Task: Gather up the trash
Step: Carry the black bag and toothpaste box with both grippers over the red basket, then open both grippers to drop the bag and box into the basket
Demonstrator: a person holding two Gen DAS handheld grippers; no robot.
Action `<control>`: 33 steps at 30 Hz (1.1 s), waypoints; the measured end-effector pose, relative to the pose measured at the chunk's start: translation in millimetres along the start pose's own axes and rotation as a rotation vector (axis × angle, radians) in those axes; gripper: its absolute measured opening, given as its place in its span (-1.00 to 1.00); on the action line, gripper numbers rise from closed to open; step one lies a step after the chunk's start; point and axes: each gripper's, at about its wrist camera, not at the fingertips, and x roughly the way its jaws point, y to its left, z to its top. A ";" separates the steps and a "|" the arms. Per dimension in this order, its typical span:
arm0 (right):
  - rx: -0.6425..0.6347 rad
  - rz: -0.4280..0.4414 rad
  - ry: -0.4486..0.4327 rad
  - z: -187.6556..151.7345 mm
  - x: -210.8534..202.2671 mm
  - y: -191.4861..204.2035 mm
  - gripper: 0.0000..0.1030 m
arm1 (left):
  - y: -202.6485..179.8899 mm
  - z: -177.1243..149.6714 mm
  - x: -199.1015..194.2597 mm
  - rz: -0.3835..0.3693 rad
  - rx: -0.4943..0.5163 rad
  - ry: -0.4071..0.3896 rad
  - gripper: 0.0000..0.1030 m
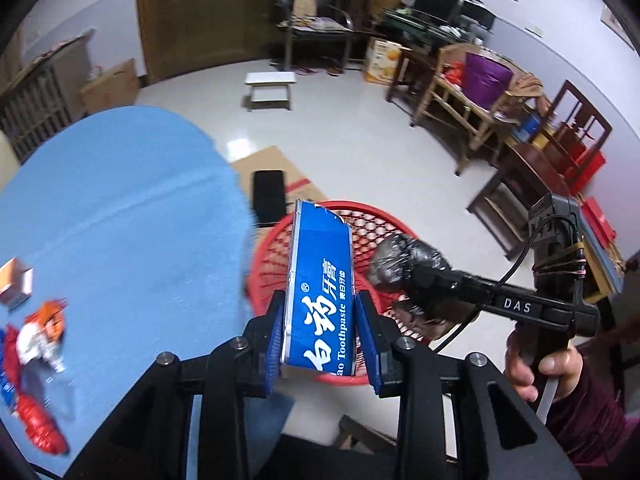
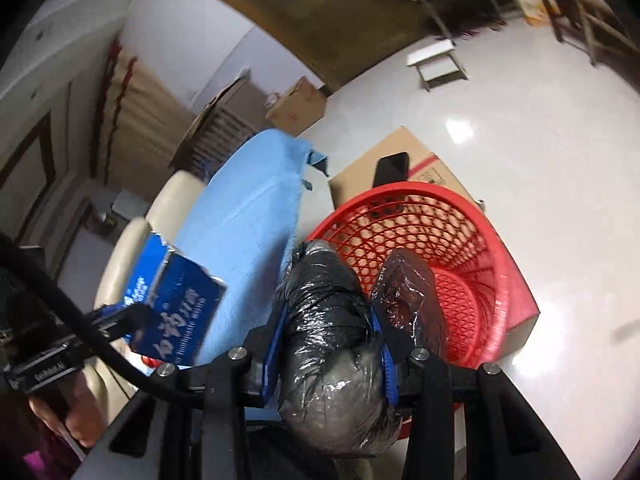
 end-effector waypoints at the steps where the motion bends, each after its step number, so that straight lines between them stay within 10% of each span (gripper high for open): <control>1: 0.020 0.005 0.006 0.0 -0.9 -2.4 -0.05 | -3.2 2.0 3.0 -0.005 0.002 0.006 -0.16; 5: 0.061 0.003 0.007 2.0 -5.3 -7.4 0.28 | -1.3 3.9 4.1 0.013 -0.006 -0.022 0.28; 17: -0.053 0.046 -0.033 21.0 -0.9 54.1 0.31 | 43.2 -47.4 -48.4 0.159 -0.048 -0.079 0.28; 33: -0.438 0.172 0.273 -30.4 142.4 254.8 0.30 | 231.8 -225.5 -172.4 0.465 -0.598 -0.210 0.29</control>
